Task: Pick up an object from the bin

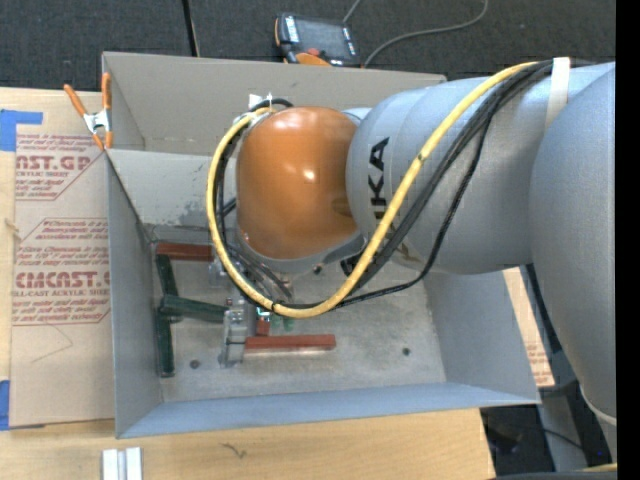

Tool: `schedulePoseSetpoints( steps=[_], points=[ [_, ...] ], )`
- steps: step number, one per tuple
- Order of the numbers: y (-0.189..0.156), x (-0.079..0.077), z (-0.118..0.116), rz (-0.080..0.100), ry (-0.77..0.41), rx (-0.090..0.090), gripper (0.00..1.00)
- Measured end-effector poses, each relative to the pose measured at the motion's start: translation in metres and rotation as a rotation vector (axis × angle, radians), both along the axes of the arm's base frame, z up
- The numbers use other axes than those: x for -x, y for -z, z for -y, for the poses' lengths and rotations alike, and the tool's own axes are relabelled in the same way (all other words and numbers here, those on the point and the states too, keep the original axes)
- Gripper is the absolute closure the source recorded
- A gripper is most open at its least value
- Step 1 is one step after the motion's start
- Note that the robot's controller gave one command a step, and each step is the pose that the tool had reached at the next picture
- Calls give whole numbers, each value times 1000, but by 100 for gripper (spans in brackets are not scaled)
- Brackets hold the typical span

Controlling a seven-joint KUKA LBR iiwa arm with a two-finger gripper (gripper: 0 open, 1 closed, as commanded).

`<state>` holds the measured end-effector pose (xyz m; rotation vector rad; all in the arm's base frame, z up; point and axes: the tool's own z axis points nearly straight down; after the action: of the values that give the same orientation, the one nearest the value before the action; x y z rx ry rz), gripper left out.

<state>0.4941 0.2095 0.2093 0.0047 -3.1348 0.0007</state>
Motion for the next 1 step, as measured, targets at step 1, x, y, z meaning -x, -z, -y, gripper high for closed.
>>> schedulePoseSetpoints(
  steps=[1],
  points=[
    [122,-70,81,3,191,3,0]
  ],
)
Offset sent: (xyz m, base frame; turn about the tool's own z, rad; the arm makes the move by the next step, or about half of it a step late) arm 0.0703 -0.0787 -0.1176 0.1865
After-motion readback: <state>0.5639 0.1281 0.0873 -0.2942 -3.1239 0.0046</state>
